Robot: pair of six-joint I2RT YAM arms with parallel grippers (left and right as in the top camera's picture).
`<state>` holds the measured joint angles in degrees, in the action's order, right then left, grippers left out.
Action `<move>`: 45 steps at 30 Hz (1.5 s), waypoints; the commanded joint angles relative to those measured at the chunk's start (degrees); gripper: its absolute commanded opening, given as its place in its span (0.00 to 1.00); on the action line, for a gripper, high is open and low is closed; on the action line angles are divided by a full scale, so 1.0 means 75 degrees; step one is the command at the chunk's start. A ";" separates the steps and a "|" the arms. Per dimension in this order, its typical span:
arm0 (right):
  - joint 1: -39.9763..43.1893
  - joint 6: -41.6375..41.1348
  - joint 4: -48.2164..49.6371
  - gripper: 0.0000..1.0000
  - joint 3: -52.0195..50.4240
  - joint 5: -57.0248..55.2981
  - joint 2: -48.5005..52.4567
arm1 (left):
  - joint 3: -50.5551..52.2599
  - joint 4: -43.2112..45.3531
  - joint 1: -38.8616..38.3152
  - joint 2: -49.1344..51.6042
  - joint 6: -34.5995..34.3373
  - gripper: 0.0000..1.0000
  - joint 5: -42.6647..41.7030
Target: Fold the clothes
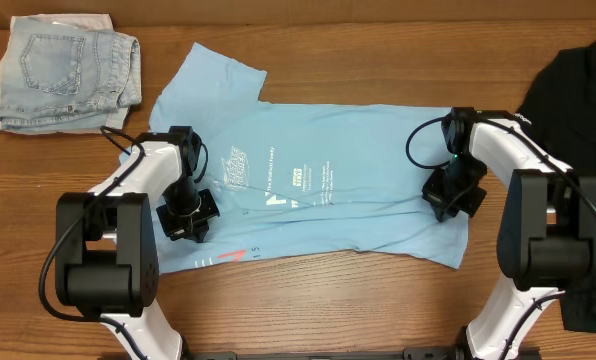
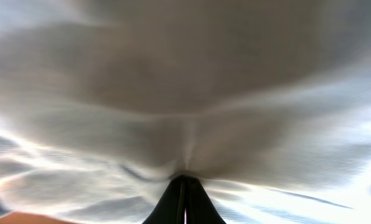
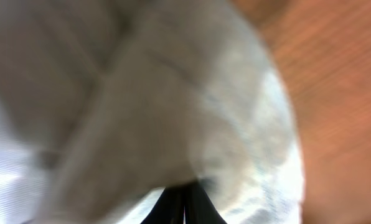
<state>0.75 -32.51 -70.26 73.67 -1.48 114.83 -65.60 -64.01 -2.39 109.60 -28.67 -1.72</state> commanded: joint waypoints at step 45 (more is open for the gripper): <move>0.0102 0.1973 0.0624 1.00 0.2063 0.1469 -0.2221 | -0.3552 0.5904 0.0749 0.1408 0.3748 1.00 -0.0379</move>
<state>1.41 -19.40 -64.53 90.65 9.04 99.31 -88.38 -21.37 3.11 115.04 -2.76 -3.60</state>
